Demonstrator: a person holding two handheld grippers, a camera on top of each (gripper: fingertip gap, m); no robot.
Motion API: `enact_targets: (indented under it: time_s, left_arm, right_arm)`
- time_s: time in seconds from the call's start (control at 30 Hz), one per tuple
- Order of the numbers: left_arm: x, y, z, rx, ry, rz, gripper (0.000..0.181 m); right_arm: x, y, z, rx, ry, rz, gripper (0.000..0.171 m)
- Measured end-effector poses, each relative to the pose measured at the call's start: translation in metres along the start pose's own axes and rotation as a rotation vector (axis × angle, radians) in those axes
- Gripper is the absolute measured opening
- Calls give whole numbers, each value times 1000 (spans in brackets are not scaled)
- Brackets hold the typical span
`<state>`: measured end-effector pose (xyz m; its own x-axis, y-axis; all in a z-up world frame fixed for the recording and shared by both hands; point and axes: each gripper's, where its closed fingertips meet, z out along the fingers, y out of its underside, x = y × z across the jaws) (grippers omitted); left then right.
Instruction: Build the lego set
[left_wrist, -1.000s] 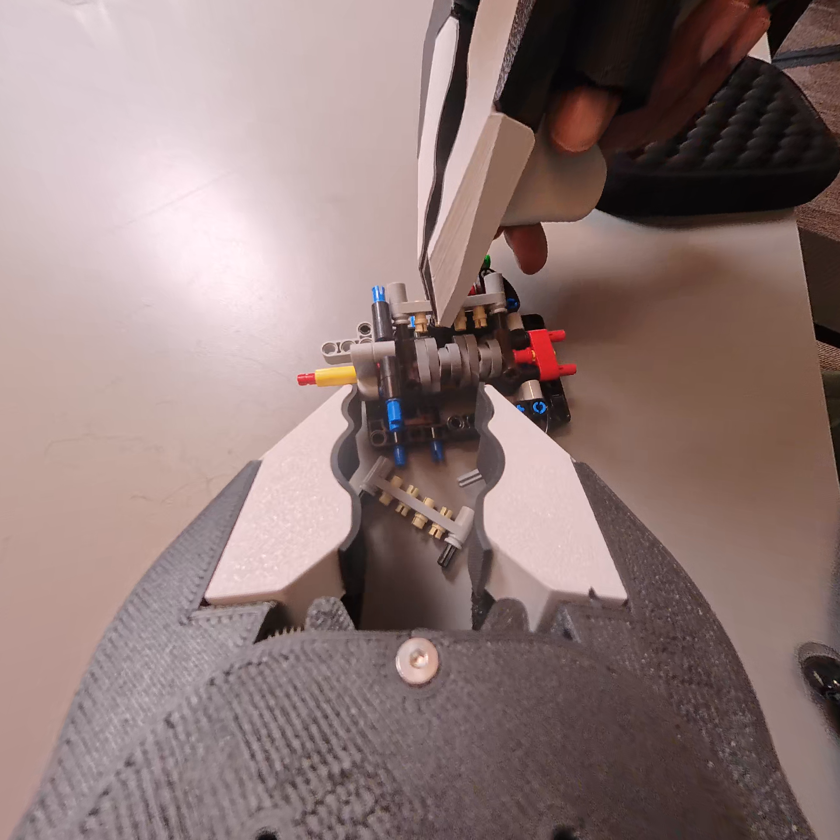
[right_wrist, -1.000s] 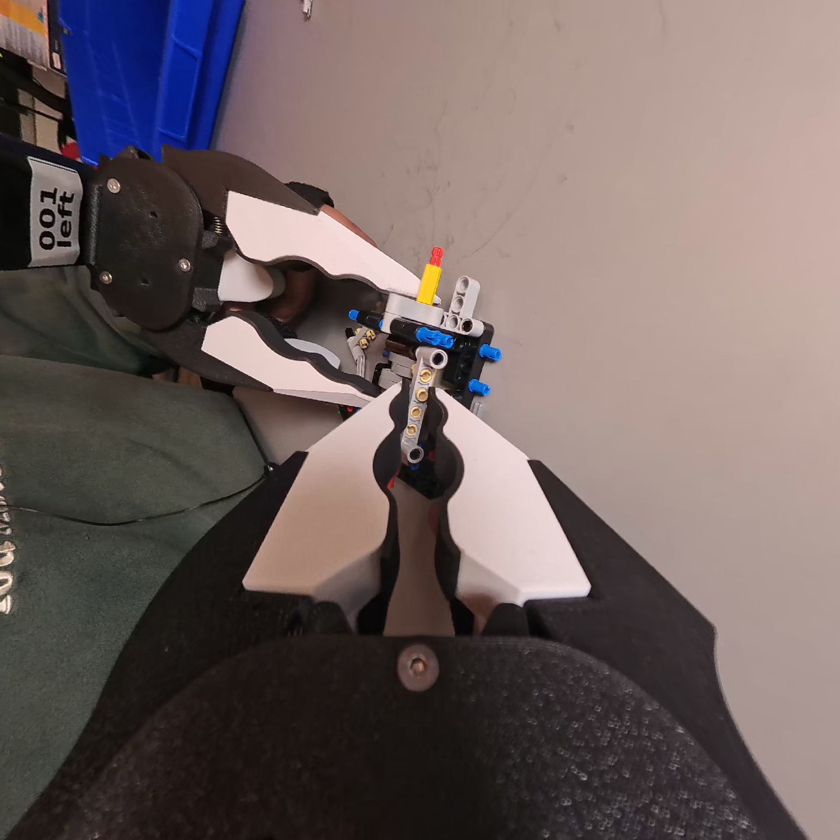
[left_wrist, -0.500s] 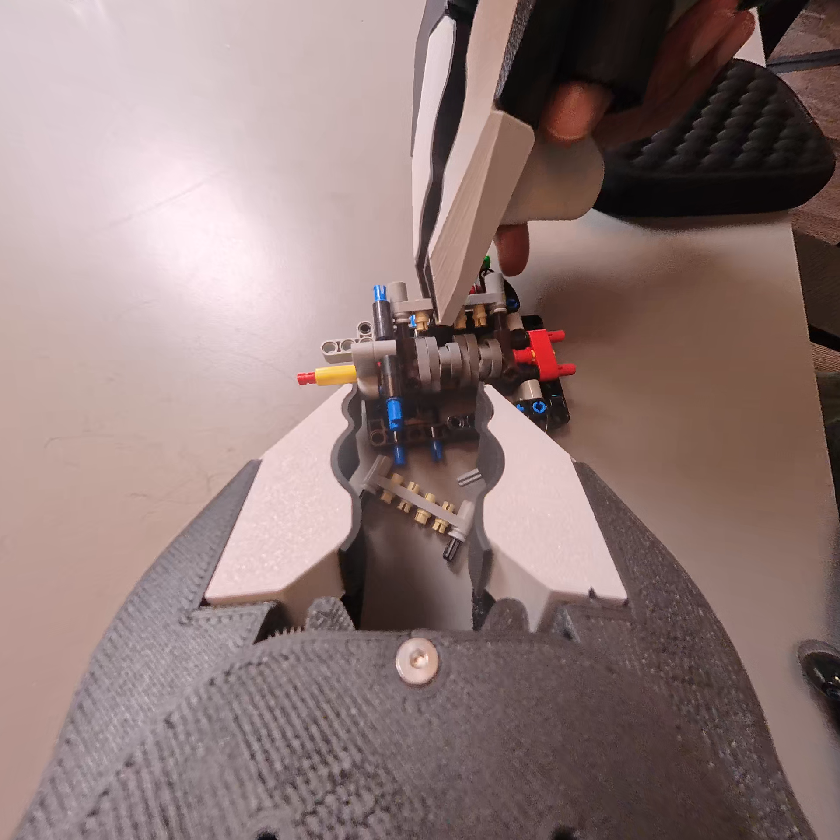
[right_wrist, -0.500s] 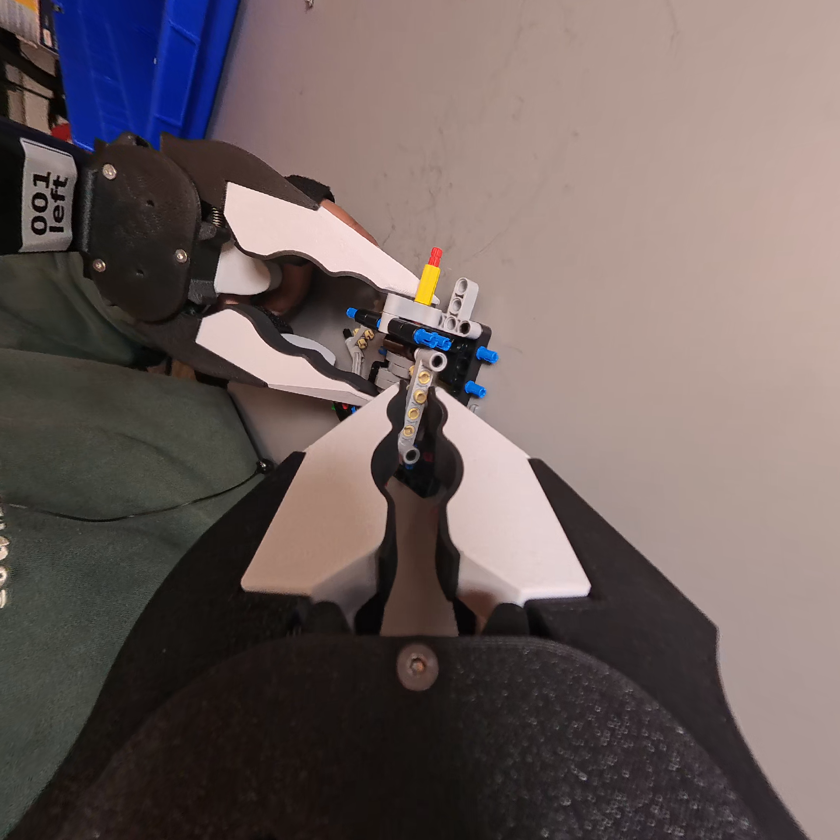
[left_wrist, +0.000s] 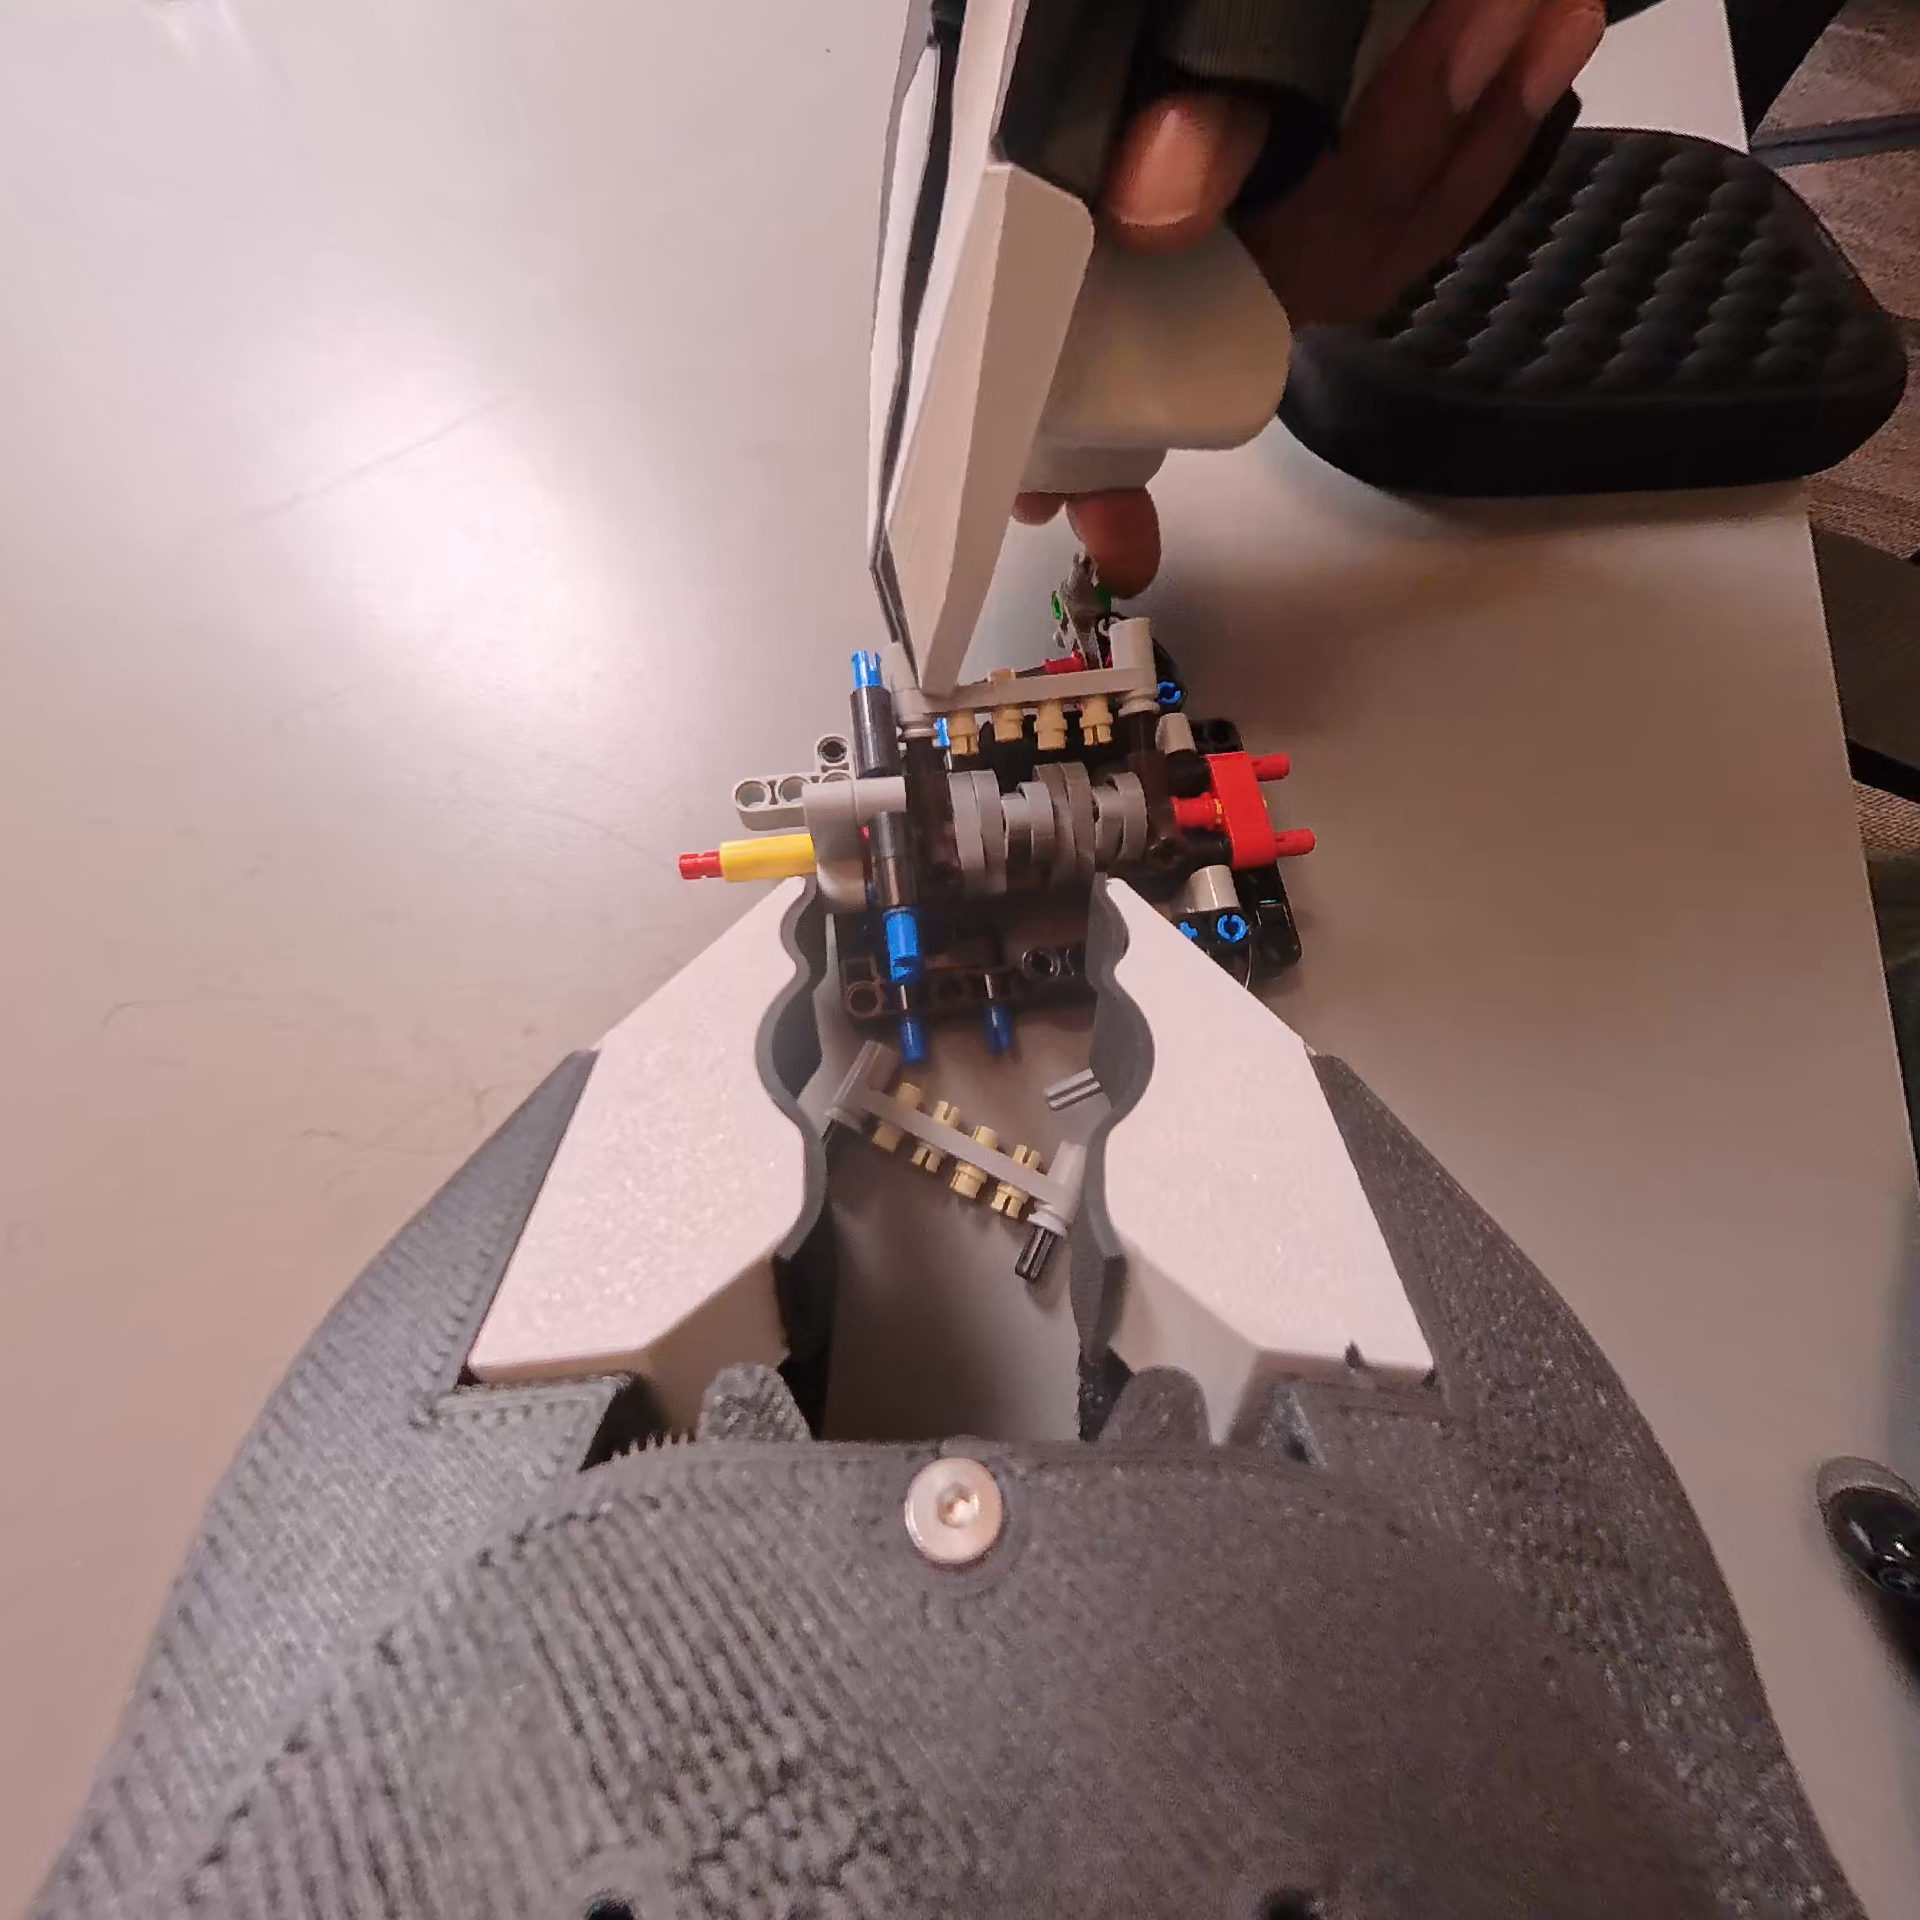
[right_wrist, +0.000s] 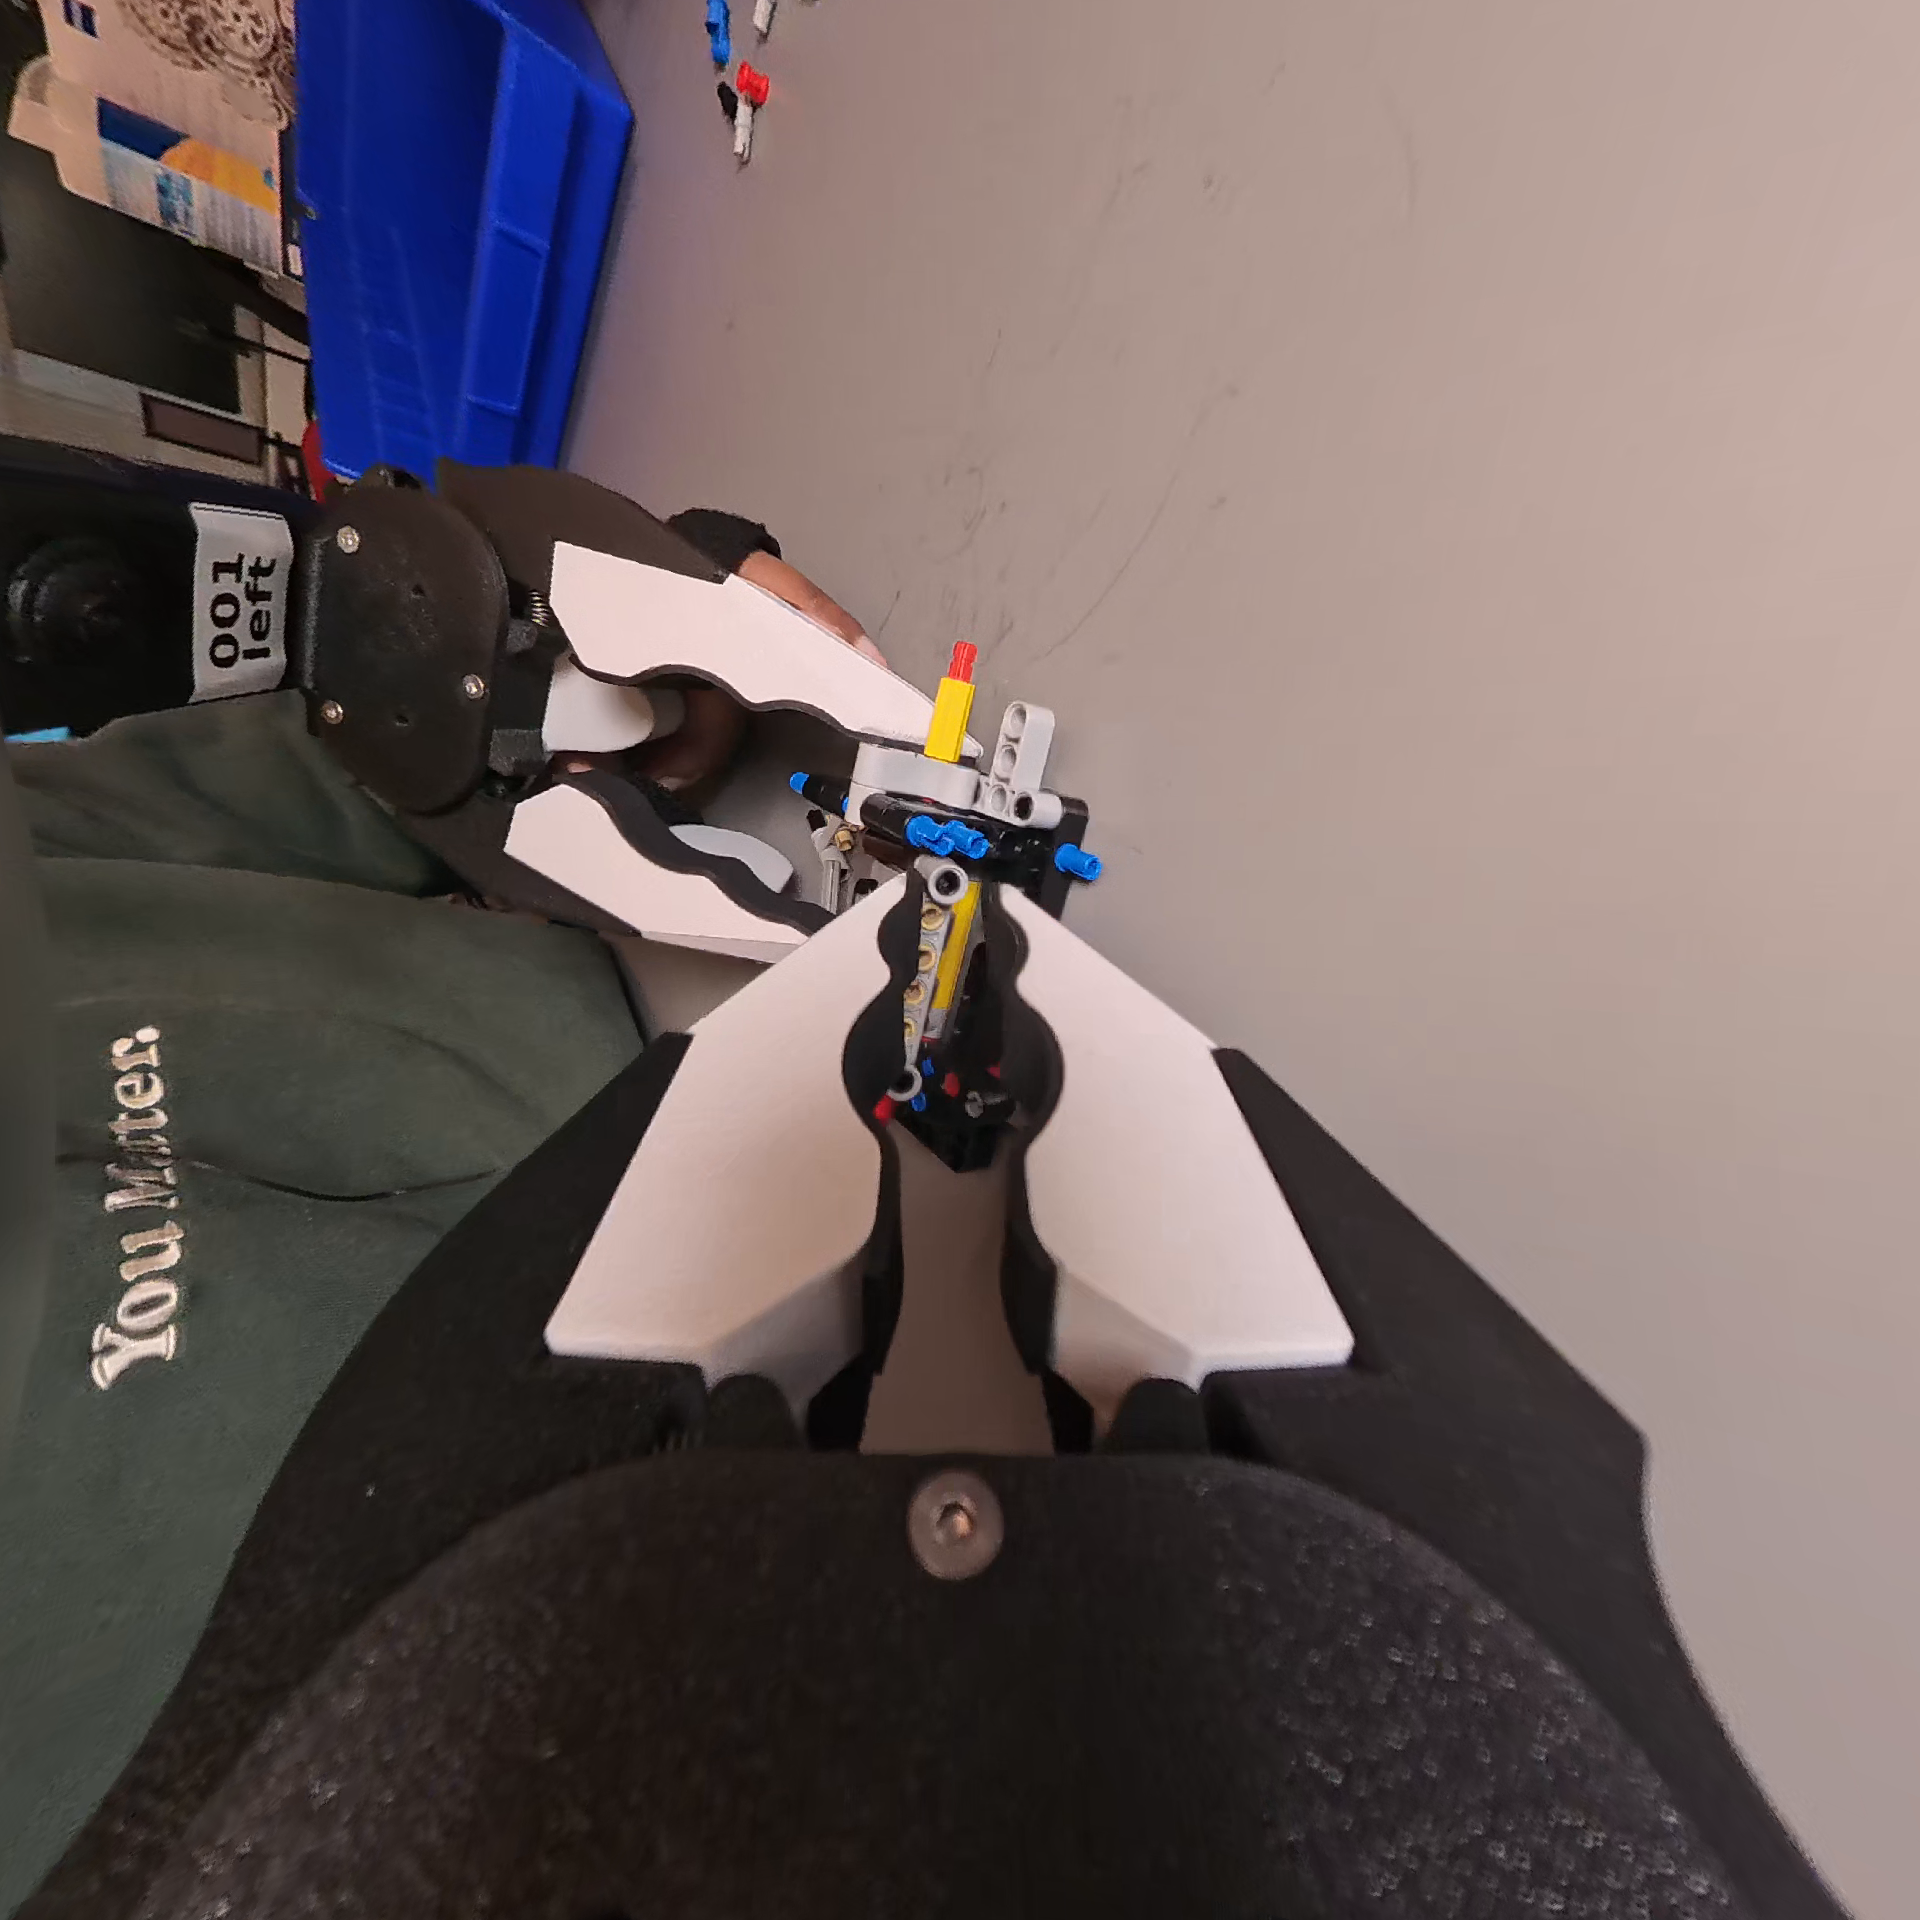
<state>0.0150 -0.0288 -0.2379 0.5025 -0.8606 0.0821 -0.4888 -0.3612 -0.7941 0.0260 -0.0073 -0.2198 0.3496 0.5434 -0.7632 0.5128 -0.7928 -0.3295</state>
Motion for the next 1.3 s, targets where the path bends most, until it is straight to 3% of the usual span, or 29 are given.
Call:
enact_targets:
  time_s: [0.47, 1.3]
  left_arm:
    - [0, 0, 0, -7, 3, 4, 49]
    - [1, 0, 1, -8, 6, 6, 49]
  right_arm:
    - [-5, 1, 3, -100, 15, -28, 5]
    - [-5, 2, 1, -8, 43, -45, 10]
